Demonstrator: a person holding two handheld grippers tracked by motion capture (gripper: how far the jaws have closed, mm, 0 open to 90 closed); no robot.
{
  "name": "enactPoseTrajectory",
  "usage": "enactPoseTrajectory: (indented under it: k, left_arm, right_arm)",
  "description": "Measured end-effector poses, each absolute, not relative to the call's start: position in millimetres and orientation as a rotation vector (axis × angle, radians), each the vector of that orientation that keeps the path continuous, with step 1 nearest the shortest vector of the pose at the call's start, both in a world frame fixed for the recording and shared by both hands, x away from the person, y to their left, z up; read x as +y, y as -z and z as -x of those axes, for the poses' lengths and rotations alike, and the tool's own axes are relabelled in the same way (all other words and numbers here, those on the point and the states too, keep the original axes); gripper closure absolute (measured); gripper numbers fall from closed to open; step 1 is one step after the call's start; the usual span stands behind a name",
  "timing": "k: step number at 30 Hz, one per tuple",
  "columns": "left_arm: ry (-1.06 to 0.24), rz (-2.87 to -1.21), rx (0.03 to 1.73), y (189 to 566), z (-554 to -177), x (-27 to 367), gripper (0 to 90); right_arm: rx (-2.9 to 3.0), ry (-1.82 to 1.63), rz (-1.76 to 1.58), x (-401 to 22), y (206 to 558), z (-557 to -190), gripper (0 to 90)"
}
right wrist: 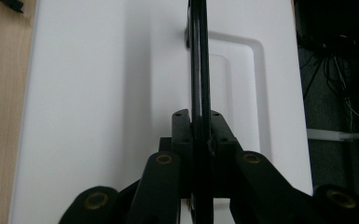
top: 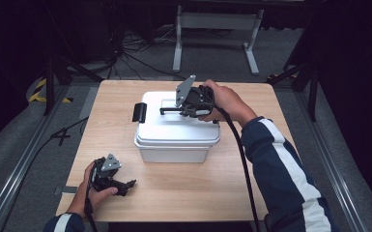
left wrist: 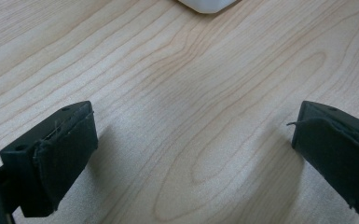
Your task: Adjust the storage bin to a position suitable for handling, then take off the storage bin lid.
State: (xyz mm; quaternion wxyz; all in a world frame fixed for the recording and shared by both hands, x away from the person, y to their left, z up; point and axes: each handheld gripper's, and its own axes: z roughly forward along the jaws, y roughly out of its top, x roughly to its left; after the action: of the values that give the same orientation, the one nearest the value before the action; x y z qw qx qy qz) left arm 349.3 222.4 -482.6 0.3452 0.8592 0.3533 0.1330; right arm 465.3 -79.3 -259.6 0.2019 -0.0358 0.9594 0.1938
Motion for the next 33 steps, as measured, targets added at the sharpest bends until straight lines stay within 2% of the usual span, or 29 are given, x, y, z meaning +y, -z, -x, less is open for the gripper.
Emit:
enactPoseTrajectory:
  k: [15,33]
  left_arm:
    - [-0.344,-2.231,0.916,482.5,-349.4,222.4,0.6]
    - [-0.350,-2.223,0.920,483.0,-349.2,222.0,0.6]
  right_arm:
    - [2.660,-0.571,0.080,-105.9,251.0,-460.2,84.6]
    - [2.602,-0.633,0.008,-159.9,239.6,-444.7,84.5]
